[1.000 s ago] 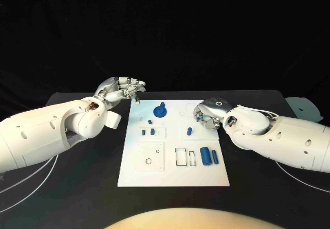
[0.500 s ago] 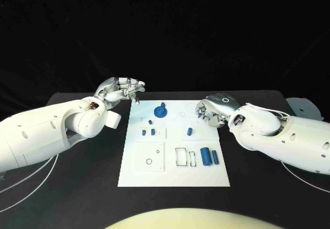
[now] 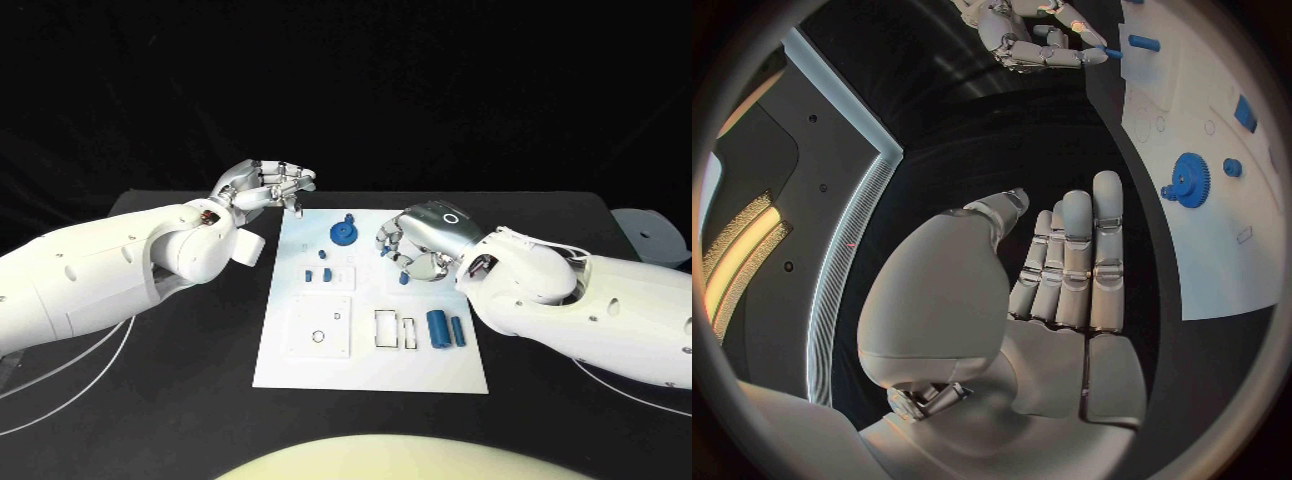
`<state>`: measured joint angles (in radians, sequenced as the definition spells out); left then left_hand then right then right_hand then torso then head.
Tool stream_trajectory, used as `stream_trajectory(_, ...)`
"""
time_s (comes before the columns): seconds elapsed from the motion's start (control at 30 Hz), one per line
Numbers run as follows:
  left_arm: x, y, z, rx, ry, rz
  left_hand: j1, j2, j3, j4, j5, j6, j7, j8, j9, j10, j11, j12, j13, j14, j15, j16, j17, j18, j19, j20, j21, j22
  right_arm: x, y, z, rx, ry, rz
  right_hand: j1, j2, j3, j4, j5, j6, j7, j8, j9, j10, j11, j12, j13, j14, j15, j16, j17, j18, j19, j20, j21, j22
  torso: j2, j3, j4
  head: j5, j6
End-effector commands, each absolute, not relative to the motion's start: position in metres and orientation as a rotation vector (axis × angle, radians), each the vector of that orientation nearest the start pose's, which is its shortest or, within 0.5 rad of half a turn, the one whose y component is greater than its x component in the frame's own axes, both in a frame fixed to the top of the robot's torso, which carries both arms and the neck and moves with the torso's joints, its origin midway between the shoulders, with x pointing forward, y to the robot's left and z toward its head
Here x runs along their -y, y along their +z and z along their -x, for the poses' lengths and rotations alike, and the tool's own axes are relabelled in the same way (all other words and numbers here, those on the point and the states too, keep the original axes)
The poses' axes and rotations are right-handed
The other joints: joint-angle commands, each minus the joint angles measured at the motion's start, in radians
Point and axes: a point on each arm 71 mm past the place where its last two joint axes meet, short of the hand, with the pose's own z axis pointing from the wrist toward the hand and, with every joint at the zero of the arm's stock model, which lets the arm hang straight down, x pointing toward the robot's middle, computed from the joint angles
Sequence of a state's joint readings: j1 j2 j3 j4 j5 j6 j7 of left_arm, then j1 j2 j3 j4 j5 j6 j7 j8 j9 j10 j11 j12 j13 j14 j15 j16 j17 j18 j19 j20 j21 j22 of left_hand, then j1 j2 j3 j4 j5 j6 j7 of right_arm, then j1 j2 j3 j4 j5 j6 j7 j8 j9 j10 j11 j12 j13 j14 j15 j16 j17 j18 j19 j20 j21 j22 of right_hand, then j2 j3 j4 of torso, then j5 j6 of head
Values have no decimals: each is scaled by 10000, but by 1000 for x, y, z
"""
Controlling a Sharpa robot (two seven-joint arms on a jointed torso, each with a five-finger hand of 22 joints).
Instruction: Assemble the parts on the task board
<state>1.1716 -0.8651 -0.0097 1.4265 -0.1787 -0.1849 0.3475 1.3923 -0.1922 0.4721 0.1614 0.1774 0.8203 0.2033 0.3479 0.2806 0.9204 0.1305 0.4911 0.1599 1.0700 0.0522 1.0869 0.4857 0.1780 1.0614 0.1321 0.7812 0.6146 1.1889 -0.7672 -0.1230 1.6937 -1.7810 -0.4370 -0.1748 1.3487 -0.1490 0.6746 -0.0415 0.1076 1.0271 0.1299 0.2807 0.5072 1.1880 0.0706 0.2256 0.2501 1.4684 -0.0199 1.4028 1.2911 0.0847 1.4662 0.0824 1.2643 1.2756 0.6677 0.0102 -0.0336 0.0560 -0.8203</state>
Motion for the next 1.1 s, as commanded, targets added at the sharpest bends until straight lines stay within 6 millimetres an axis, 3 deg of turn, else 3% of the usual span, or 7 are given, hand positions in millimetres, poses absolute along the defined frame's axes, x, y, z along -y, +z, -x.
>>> stream_trajectory(0.03, -236, -187, -501, -15243, -15197, 9598, 78, -17, 38, -2, 27, -100, 2, -55, -15, -61, 17, 59, 10, -89, 8, -35, -15, 54, 36, 45, -74, -18, 99, -195, -417, -14832, 7765, 4961, -71, 15, -35, -1, -32, 92, 11, 64, 11, 95, -146, -22, 13, 465, -51, 45, 0, -80, -11, -90, 0, -17, 6, -12, 12, 185, -56)
stream_trajectory(0.37, -223, -187, -501, -15405, -15487, 9503, 78, -17, 38, -2, 27, -100, 2, -55, -15, -61, 17, 59, 10, -89, 8, -35, -15, 54, 36, 45, -74, -18, 70, -226, -401, -15574, 8510, 5241, -81, 20, -36, 2, -28, 89, 12, 62, 12, 93, -145, -28, 12, 460, -52, 29, -26, -72, -23, -90, -34, -50, 26, -18, -5, 519, -220)
stream_trajectory(0.77, -219, -187, -500, -15506, -15600, 9468, 75, -20, 35, -1, 26, -114, 7, -57, -15, -81, 23, 64, 12, -102, 14, -36, -15, 54, 32, 52, -85, -24, 55, -246, -394, -16047, 8729, 5362, -99, 28, -39, 6, -17, 79, 16, 55, 13, 85, -142, -42, 10, 462, -51, 35, -17, -72, -22, -92, -33, -47, 25, 1, 21, 657, -364)
stream_trajectory(1.1, -219, -188, -500, -15545, -15587, 9474, 75, -20, 35, -1, 26, -114, 7, -57, -15, -81, 23, 64, 12, -102, 14, -36, -15, 54, 32, 52, -85, -24, 54, -251, -391, -16336, 8710, 5527, -141, 34, -58, 19, -14, 71, 19, 51, 18, 78, -137, -60, 8, 462, -49, 35, -21, -71, -24, -91, -42, -53, 18, -2, -5, 718, -450)
